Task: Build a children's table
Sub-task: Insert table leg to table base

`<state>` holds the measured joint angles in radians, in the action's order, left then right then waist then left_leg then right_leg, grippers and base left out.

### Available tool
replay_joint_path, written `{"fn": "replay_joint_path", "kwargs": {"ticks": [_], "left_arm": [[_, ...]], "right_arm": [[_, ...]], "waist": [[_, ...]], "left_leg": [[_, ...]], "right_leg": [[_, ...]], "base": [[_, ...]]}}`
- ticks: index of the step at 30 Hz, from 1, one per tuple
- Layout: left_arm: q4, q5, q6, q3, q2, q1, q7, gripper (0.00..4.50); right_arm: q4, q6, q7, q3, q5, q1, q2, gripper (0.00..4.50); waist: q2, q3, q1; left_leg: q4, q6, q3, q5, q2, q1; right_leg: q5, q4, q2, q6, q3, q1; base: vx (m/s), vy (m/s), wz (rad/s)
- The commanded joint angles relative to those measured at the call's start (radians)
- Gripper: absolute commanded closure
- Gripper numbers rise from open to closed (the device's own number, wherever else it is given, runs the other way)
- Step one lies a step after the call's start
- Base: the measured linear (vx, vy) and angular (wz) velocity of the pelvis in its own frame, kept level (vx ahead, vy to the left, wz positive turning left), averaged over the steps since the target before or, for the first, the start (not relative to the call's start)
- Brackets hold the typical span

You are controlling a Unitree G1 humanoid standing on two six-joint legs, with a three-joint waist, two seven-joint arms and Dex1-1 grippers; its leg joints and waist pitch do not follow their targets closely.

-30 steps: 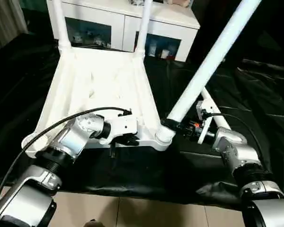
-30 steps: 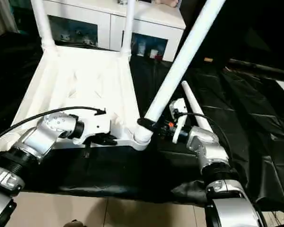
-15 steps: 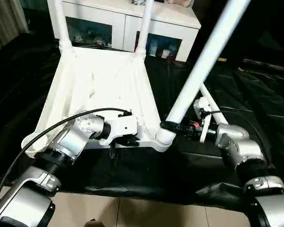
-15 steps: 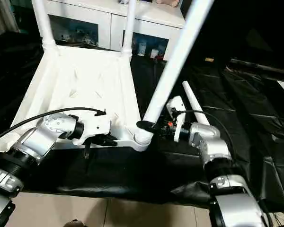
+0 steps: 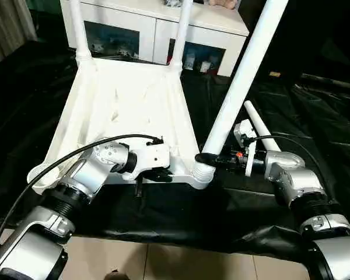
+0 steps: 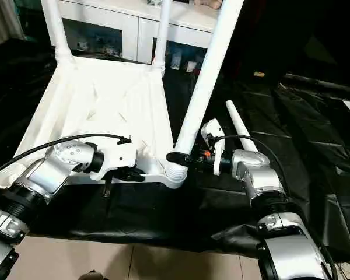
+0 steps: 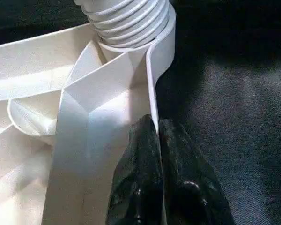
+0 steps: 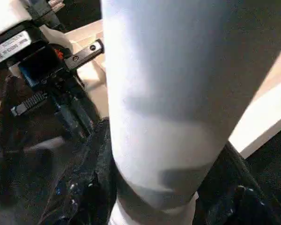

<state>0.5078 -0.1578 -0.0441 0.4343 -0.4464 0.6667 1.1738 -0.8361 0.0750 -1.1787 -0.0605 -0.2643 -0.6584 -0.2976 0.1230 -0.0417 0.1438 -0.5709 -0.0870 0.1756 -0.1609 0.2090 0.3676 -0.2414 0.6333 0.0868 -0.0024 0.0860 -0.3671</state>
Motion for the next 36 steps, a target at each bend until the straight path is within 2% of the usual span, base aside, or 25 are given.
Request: {"fn": "replay_joint_path", "kwargs": {"ticks": [1, 4, 5, 6, 11, 12, 15, 16, 17, 18, 19, 21, 23, 24, 26, 28, 29, 30, 31, 32, 34, 35, 36], "left_arm": [[-0.017, -0.019, 0.014, 0.033, 0.009, 0.007, 0.024, 4.50], [-0.023, -0.018, 0.010, 0.031, 0.012, 0.003, 0.017, 4.50], [-0.025, -0.018, 0.007, 0.030, 0.013, 0.001, 0.015, 4.50], [-0.029, -0.016, 0.003, 0.028, 0.014, -0.001, 0.010, 4.50], [-0.035, -0.010, -0.009, 0.013, 0.022, -0.007, -0.015, 4.50], [-0.037, -0.004, -0.019, 0.000, 0.031, -0.012, -0.036, 4.50], [-0.044, -0.001, -0.027, -0.003, 0.032, -0.017, -0.037, 4.50], [-0.045, -0.001, -0.028, -0.003, 0.032, -0.019, -0.037, 4.50], [-0.045, -0.001, -0.028, -0.003, 0.032, -0.019, -0.037, 4.50], [-0.048, 0.000, -0.029, -0.003, 0.031, -0.023, -0.037, 4.50], [-0.048, 0.000, -0.029, -0.003, 0.031, -0.026, -0.039, 4.50], [-0.048, 0.000, -0.030, -0.003, 0.031, -0.026, -0.039, 4.50], [-0.049, 0.001, -0.033, -0.001, 0.031, -0.027, -0.036, 4.50], [-0.050, 0.000, -0.033, 0.003, 0.028, -0.027, -0.030, 4.50], [-0.050, -0.002, -0.031, 0.005, 0.026, -0.026, -0.029, 4.50], [-0.048, -0.004, -0.029, 0.008, 0.024, -0.024, -0.025, 4.50], [-0.048, -0.005, -0.029, 0.010, 0.022, -0.023, -0.022, 4.50], [-0.046, -0.008, -0.026, 0.013, 0.021, -0.021, -0.020, 4.50], [-0.045, -0.009, -0.024, 0.013, 0.021, -0.019, -0.020, 4.50], [-0.042, -0.012, -0.021, 0.015, 0.021, -0.016, -0.020, 4.50], [-0.039, -0.014, -0.018, 0.015, 0.023, -0.013, -0.024, 4.50], [-0.038, -0.013, -0.020, 0.014, 0.024, -0.011, -0.025, 4.50], [-0.041, -0.012, -0.024, 0.015, 0.024, -0.010, -0.026, 4.50]], "right_arm": [[-0.048, -0.023, 0.096, 0.023, 0.047, 0.018, -0.021, 2.64], [-0.062, -0.049, 0.154, 0.055, 0.033, 0.032, -0.006, 2.64], [-0.062, -0.051, 0.161, 0.062, 0.028, 0.039, -0.003, 2.64], [-0.060, -0.052, 0.171, 0.072, 0.019, 0.052, 0.002, 2.64], [-0.054, -0.080, 0.210, 0.105, -0.006, 0.104, 0.020, 2.64], [-0.042, -0.101, 0.254, 0.147, -0.036, 0.141, 0.039, 2.64], [-0.028, -0.114, 0.290, 0.182, -0.059, 0.169, 0.055, 2.64], [-0.025, -0.117, 0.297, 0.188, -0.063, 0.174, 0.058, 2.64], [-0.025, -0.117, 0.297, 0.188, -0.063, 0.174, 0.058, 2.64], [-0.009, -0.127, 0.326, 0.212, -0.079, 0.195, 0.071, 2.64], [0.011, -0.129, 0.353, 0.238, -0.098, 0.217, 0.085, 2.64], [0.016, -0.128, 0.357, 0.241, -0.102, 0.223, 0.087, 2.64], [0.036, -0.124, 0.367, 0.242, -0.109, 0.242, 0.092, 2.64], [0.075, -0.118, 0.363, 0.226, -0.100, 0.273, 0.093, 2.64], [0.092, -0.117, 0.362, 0.218, -0.095, 0.284, 0.093, 2.64], [0.133, -0.093, 0.358, 0.207, -0.094, 0.305, 0.089, 2.64], [0.154, -0.082, 0.350, 0.193, -0.084, 0.316, 0.084, 2.64], [0.176, -0.074, 0.340, 0.170, -0.067, 0.329, 0.075, 2.64], [0.187, -0.071, 0.335, 0.160, -0.061, 0.335, 0.073, 2.64], [0.207, -0.065, 0.327, 0.144, -0.051, 0.346, 0.068, 2.64], [0.233, -0.060, 0.342, 0.155, -0.064, 0.355, 0.076, 2.64], [0.243, -0.048, 0.354, 0.167, -0.078, 0.357, 0.082, 2.64], [0.258, -0.035, 0.359, 0.167, -0.081, 0.366, 0.084, 2.64]], "waist": [[-0.020, 0.059, -0.006], [-0.023, 0.055, -0.008], [-0.019, 0.054, -0.010], [-0.019, 0.054, -0.009], [-0.022, 0.055, -0.007], [-0.025, 0.056, -0.007], [-0.026, 0.057, -0.006], [-0.030, 0.056, -0.006], [-0.028, 0.056, -0.007], [-0.035, 0.055, -0.007], [-0.033, 0.055, -0.007], [-0.032, 0.056, -0.007], [-0.037, 0.055, -0.007], [-0.036, 0.055, -0.007], [-0.033, 0.055, -0.004], [-0.032, 0.055, -0.004], [-0.031, 0.054, -0.005], [-0.025, 0.053, -0.006], [-0.028, 0.052, -0.004], [-0.025, 0.052, -0.004], [-0.024, 0.052, -0.002], [-0.019, 0.052, -0.003], [-0.021, 0.053, -0.002]], "left_leg": [[0.057, 0.011, -0.002, -0.122, 0.035, -0.021], [0.062, -0.012, -0.005, -0.181, 0.037, -0.022], [0.063, -0.017, -0.004, -0.198, 0.038, -0.022], [0.063, -0.019, -0.005, -0.203, 0.038, -0.022], [0.063, -0.015, -0.005, -0.200, 0.038, -0.023], [0.063, -0.016, -0.006, -0.202, 0.037, -0.022], [0.065, -0.021, -0.007, -0.215, 0.038, -0.022], [0.065, -0.021, -0.007, -0.216, 0.037, -0.021], [0.065, -0.020, -0.007, -0.217, 0.037, -0.021], [0.066, -0.022, -0.007, -0.222, 0.037, -0.021], [0.067, -0.024, -0.008, -0.225, 0.038, -0.022], [0.068, -0.024, -0.009, -0.233, 0.038, -0.023], [0.069, -0.025, -0.009, -0.230, 0.038, -0.022], [0.069, -0.026, -0.008, -0.230, 0.038, -0.023], [0.068, -0.021, -0.008, -0.214, 0.037, -0.021], [0.069, -0.017, -0.008, -0.215, 0.036, -0.021], [0.069, -0.017, -0.008, -0.217, 0.036, -0.020], [0.070, -0.018, -0.007, -0.225, 0.037, -0.021], [0.070, -0.020, -0.008, -0.223, 0.037, -0.022], [0.070, -0.019, -0.007, -0.221, 0.037, -0.022], [0.070, -0.012, -0.006, -0.206, 0.036, -0.022], [0.069, -0.011, -0.007, -0.201, 0.037, -0.021], [0.069, -0.009, -0.006, -0.193, 0.036, -0.021]], "right_leg": [[0.092, -0.055, 0.066, -0.250, -0.051, 0.038], [0.009, -0.061, 0.069, -0.237, -0.052, 0.033], [-0.014, -0.063, 0.069, -0.231, -0.053, 0.033], [-0.023, -0.064, 0.070, -0.227, -0.054, 0.032], [-0.003, -0.062, 0.068, -0.227, -0.054, 0.029], [-0.001, -0.062, 0.069, -0.228, -0.054, 0.030], [0.003, -0.062, 0.069, -0.227, -0.053, 0.031], [0.004, -0.062, 0.068, -0.226, -0.054, 0.031], [0.004, -0.063, 0.068, -0.225, -0.054, 0.030], [-0.004, -0.065, 0.069, -0.223, -0.054, 0.030], [0.002, -0.065, 0.069, -0.221, -0.055, 0.029], [0.001, -0.064, 0.068, -0.224, -0.053, 0.030], [0.006, -0.064, 0.067, -0.222, -0.054, 0.029], [0.010, -0.066, 0.066, -0.220, -0.054, 0.029], [0.037, -0.064, 0.066, -0.217, -0.054, 0.032], [0.024, -0.066, 0.067, -0.212, -0.054, 0.032], [0.017, -0.066, 0.067, -0.211, -0.054, 0.032], [-0.006, -0.070, 0.067, -0.207, -0.054, 0.031], [-0.012, -0.069, 0.067, -0.205, -0.054, 0.031], [-0.018, -0.070, 0.067, -0.199, -0.055, 0.030], [-0.010, -0.070, 0.067, -0.193, -0.056, 0.030], [-0.005, -0.070, 0.067, -0.193, -0.055, 0.030], [0.000, -0.069, 0.068, -0.193, -0.055, 0.031]], "base": [[0.000, 0.000, 0.00], [0.000, 0.000, 0.00], [0.000, 0.000, 0.00], [0.000, 0.000, 0.00], [0.000, 0.000, 0.00], [0.000, 0.000, 0.00], [0.000, 0.000, 0.00], [0.000, 0.000, 0.00], [0.000, 0.000, 0.00], [0.000, 0.000, 0.00], [0.000, 0.000, 0.00], [0.000, 0.000, 0.00], [0.000, 0.000, 0.00], [0.000, 0.000, 0.00], [0.000, 0.000, 0.00], [0.000, 0.000, 0.00], [0.000, 0.000, 0.00], [0.000, 0.000, 0.00], [0.000, 0.000, 0.00], [0.000, 0.000, 0.00], [0.000, 0.000, 0.00], [0.000, 0.000, 0.00], [0.000, 0.000, 0.00]]}}
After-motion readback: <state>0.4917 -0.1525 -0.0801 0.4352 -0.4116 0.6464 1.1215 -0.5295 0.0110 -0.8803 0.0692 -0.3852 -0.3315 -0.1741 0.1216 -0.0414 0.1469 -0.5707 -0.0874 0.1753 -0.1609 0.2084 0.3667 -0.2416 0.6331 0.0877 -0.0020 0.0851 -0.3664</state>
